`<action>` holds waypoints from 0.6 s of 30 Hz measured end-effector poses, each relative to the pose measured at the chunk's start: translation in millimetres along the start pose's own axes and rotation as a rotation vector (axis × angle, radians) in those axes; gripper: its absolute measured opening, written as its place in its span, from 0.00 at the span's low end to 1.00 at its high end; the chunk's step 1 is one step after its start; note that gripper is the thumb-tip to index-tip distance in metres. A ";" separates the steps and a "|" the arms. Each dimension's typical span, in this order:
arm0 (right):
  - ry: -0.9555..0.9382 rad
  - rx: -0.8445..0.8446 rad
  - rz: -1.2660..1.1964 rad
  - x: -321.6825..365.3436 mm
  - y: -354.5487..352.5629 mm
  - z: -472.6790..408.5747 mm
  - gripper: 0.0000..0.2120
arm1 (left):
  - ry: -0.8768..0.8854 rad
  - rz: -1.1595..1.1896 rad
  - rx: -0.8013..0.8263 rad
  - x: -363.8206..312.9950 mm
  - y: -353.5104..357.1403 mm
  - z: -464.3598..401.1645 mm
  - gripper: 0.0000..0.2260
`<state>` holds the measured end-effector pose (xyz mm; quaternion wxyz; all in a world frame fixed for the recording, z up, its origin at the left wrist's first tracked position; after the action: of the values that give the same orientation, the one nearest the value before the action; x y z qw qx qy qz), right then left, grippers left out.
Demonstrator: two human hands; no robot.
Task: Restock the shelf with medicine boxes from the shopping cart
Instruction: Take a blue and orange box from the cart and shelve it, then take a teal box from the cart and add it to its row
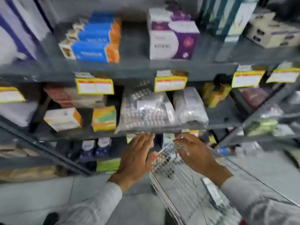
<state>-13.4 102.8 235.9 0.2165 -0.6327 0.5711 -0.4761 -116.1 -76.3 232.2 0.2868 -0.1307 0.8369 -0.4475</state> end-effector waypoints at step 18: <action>0.948 0.787 0.199 -287.5 164.5 351.4 0.29 | -0.051 -0.062 0.554 -53.5 238.4 119.8 0.29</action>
<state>230.7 233.3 -159.9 0.1999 -0.1692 0.4432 -0.8573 7.2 3.2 3.0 0.3187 -0.0838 0.6709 -0.6643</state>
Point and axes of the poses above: each hand's wrist, its own z-axis away from the middle knuckle, its own y-axis out of the palm, x = y × z, the point moved 8 cm from there along -z, towards the middle knuckle, and after that the axes turned 15 degrees about -x, right-handed, at the moved point
